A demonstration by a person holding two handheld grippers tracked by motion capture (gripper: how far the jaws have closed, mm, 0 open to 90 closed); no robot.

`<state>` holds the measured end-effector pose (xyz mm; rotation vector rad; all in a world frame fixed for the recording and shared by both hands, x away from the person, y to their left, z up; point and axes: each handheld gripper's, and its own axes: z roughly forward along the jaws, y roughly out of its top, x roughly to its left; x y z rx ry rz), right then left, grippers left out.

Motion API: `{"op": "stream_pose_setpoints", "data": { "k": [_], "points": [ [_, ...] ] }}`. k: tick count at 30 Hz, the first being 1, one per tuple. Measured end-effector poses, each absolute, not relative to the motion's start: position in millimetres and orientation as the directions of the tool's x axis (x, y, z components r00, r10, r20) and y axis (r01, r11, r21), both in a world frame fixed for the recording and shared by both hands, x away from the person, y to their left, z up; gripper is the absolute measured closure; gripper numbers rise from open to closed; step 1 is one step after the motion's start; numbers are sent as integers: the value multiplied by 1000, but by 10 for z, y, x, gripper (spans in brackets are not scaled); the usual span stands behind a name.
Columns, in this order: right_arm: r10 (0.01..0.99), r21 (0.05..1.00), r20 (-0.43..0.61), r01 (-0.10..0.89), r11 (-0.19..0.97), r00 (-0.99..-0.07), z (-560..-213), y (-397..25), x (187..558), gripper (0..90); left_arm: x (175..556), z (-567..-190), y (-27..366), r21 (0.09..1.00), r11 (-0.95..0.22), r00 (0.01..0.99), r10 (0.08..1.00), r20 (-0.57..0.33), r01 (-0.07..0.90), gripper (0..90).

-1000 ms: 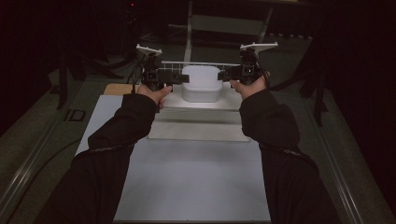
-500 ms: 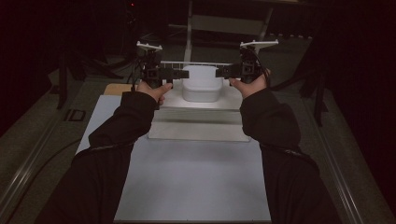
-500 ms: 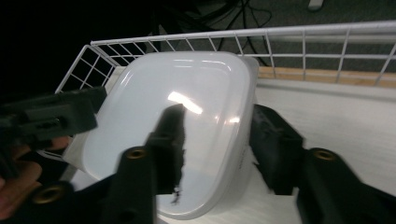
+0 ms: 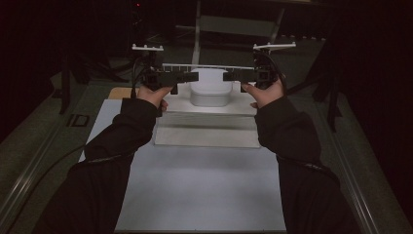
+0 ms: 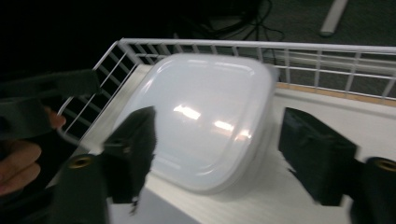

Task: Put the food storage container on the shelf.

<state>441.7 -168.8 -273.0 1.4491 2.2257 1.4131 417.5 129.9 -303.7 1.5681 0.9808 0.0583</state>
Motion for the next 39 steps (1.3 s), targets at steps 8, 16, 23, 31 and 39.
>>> {"op": "stream_pose_setpoints", "data": {
  "k": [8,16,23,31,39],
  "points": [
    [725,792,318,592,150,-611,-2809,-1737,4228,189,3978,-3079,1270,869,11,740,519,-427,494,16],
    [684,820,294,544,180,-668,-2919,-1781,3952,189,3704,-3173,1248,908,-23,781,519,-348,419,15],
    [643,832,280,514,209,-713,-3094,-1792,3740,180,3458,-3269,1260,921,-56,805,507,-307,386,16],
    [593,855,247,461,239,-766,-3340,-1841,3485,157,3204,-3432,1264,931,-78,824,496,-275,358,17],
    [554,872,248,432,229,-794,-3624,-1962,3313,151,2982,-3604,1162,934,-151,851,478,-219,325,17]
  ]
}}
